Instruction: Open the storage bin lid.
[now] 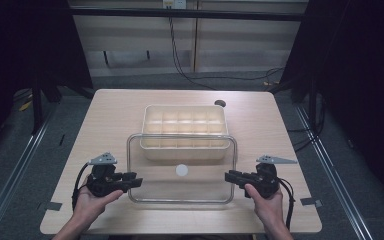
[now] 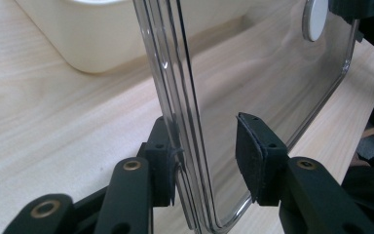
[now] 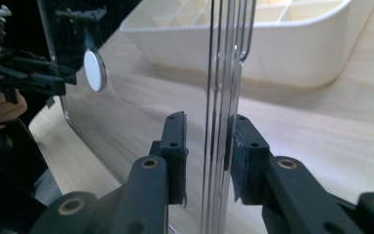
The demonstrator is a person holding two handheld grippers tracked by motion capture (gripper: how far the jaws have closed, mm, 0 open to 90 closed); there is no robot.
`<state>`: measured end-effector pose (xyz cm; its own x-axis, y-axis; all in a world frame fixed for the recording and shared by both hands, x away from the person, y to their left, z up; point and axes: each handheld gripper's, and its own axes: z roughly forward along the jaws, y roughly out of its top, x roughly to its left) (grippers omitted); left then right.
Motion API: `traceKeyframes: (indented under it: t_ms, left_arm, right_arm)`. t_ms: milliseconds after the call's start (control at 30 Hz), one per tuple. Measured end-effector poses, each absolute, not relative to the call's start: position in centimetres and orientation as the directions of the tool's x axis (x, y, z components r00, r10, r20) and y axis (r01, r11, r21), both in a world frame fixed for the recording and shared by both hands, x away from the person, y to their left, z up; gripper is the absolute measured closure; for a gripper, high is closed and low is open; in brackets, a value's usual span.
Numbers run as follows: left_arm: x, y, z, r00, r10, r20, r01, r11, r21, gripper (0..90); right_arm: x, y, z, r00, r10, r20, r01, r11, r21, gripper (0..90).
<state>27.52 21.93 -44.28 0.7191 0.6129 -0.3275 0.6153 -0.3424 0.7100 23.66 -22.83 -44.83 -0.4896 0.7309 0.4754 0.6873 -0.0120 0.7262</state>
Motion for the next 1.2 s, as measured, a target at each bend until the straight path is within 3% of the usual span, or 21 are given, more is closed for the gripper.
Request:
traceKeyframes:
  t_ms: [833,1200]
  left_arm:
    - [25.7,21.7,-46.9,0.694,0.617,-0.371,0.669,-0.361,0.65,58.3]
    - [26.0,21.4,-47.3,0.681,0.632,-0.37,0.68,-0.358,0.64,52.8]
  right_arm:
    - [22.4,-23.0,-47.3,-0.467,0.73,0.498,0.748,0.026,0.663,69.8]
    - [22.5,-22.3,-47.9,-0.45,0.758,0.472,0.764,0.052,0.644,63.0]
